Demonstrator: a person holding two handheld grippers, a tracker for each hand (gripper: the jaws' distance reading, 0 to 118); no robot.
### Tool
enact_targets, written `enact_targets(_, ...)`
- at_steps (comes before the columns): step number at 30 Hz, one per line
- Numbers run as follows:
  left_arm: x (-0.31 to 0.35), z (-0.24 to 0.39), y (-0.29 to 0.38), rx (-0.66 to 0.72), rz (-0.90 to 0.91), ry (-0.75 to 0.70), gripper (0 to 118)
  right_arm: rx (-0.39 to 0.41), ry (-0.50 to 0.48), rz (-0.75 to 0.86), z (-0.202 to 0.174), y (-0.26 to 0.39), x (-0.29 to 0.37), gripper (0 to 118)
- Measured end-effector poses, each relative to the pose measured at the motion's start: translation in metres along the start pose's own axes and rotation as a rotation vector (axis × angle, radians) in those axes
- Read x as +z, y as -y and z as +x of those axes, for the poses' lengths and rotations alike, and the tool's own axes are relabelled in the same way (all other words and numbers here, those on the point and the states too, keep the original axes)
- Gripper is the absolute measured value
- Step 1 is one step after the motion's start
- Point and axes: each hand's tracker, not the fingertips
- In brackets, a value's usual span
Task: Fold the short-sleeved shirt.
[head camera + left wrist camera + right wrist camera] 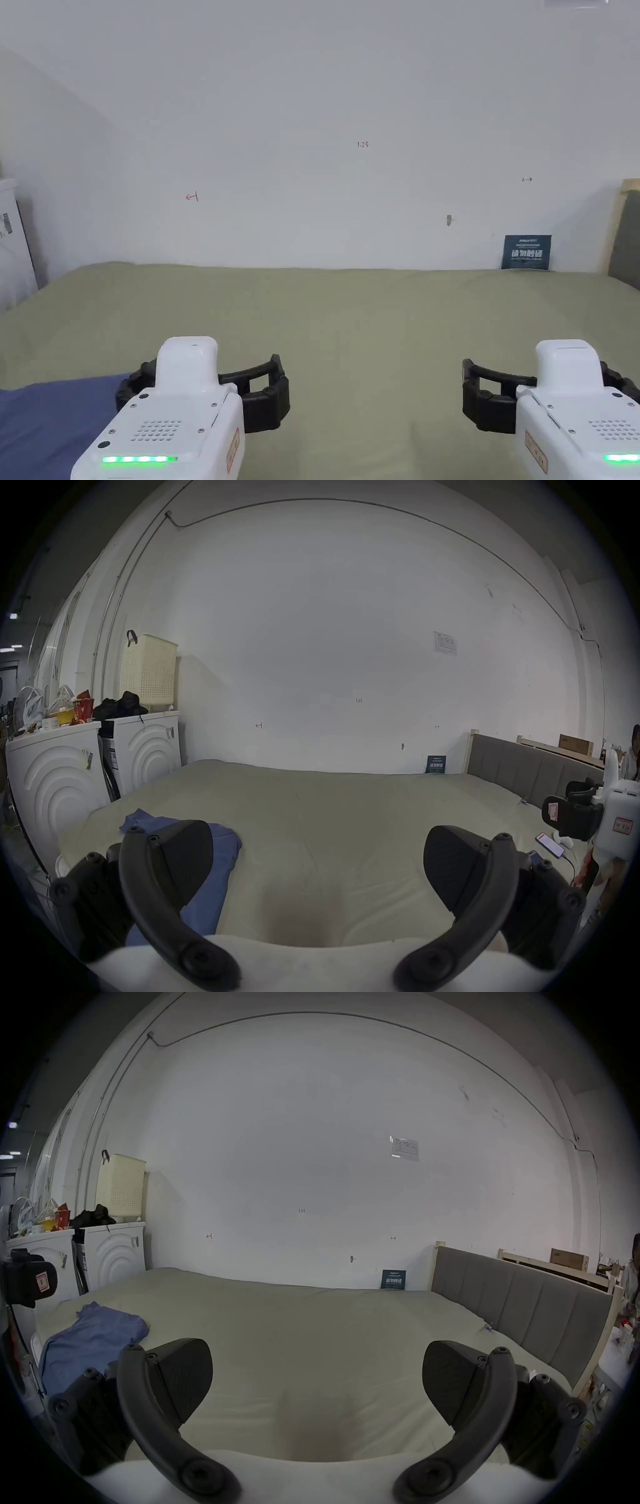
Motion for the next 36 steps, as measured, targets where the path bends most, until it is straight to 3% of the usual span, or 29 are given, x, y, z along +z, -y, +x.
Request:
enact_targets(11,-0.0019,0.0005,0.0022,-0.017,-0.007,-0.008,118,0.054,-0.033,0.011,-0.0068,-0.0033,0.0018,118)
enact_targets(36,0.0057,-0.0002,-0.0060,-0.015,0.046,-0.004,118,0.023,-0.044,0.005,-0.0029,-0.0060,0.0019,118)
